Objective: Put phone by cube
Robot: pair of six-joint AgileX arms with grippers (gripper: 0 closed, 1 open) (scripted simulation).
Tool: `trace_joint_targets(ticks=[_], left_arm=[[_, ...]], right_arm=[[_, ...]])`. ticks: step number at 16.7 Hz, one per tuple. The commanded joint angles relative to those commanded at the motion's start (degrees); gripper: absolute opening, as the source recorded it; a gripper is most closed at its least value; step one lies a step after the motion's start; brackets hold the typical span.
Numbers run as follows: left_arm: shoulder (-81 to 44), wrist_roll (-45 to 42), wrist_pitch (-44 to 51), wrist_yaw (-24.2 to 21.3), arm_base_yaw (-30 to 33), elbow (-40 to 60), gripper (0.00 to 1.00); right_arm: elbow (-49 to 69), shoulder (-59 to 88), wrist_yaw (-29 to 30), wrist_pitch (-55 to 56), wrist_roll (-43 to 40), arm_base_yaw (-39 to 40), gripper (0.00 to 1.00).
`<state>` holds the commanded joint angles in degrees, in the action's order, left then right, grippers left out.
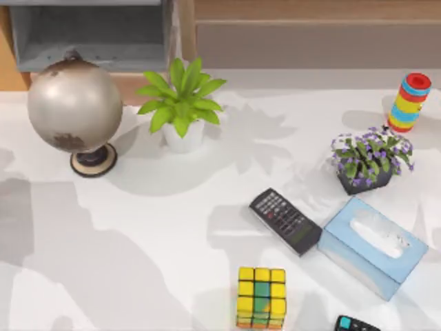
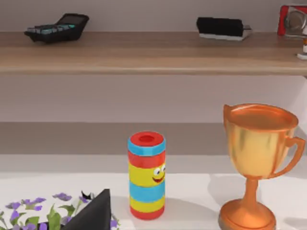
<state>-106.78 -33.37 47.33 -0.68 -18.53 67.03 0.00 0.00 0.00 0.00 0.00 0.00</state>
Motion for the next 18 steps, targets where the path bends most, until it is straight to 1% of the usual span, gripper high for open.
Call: trace_joint_targets(ticks=[4, 8, 13, 18], left_arm=[[3.8, 4.8, 1.9, 0.4, 3.7, 1.1, 0.0], [7.3, 13.2, 4.6, 0.9, 9.7, 0.0, 0.0], [11.1, 26.8, 8.2, 1.6, 19.7, -2.9, 0.0], [13.9, 41.9, 10.7, 1.9, 31.5, -5.5, 0.0]], right_arm=[[0.0, 0.0, 0.0, 0.0, 0.0, 0.0, 1.0], [0.0, 0.0, 0.0, 0.0, 0.0, 0.0, 1.0], [0.0, 0.0, 0.0, 0.0, 0.0, 0.0, 1.0], [0.0, 0.0, 0.0, 0.0, 0.0, 0.0, 1.0]])
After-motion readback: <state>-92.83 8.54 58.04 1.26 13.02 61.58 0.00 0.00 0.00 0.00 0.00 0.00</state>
